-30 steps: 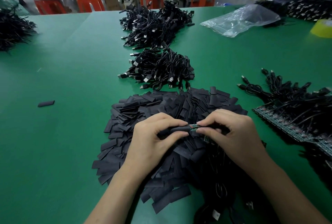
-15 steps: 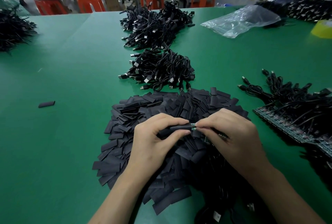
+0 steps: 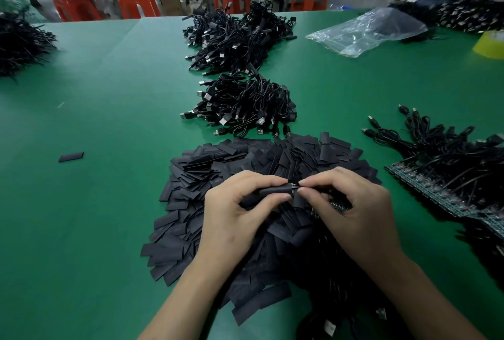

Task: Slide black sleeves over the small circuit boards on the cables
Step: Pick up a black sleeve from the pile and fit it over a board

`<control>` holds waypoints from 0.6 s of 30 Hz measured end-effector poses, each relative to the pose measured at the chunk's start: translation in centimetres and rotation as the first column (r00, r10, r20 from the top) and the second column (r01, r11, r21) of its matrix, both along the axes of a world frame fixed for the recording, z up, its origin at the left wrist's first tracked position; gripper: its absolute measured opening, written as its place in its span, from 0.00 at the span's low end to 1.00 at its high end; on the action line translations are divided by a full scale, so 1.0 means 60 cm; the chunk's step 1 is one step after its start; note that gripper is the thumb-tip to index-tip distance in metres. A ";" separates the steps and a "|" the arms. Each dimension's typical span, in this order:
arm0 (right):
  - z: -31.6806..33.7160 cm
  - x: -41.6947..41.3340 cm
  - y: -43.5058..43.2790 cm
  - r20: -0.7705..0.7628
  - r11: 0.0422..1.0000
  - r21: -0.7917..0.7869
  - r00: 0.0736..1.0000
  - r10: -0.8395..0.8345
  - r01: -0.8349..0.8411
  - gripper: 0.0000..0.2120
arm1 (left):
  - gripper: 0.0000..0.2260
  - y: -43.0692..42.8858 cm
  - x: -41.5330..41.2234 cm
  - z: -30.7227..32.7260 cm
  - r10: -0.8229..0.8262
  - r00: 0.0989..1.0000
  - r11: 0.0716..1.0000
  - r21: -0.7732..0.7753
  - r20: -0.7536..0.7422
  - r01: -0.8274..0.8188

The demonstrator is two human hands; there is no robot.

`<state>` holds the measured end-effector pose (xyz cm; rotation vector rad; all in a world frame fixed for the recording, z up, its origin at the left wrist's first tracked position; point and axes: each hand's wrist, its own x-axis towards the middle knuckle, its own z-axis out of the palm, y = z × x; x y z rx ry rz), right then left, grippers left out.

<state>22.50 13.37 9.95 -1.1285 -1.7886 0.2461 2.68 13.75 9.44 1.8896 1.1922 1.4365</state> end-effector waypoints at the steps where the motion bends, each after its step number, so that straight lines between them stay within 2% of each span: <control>1: 0.000 -0.001 -0.001 -0.010 1.000 0.001 1.000 0.000 0.000 0.01 | 0.07 -0.001 0.000 0.000 0.002 1.000 1.000 0.005 0.000 -0.002; 18: -0.007 -0.003 0.000 -0.059 0.999 0.009 0.997 0.039 -0.039 0.01 | 0.07 -0.001 0.005 -0.008 -0.007 1.000 0.999 0.047 -0.009 0.008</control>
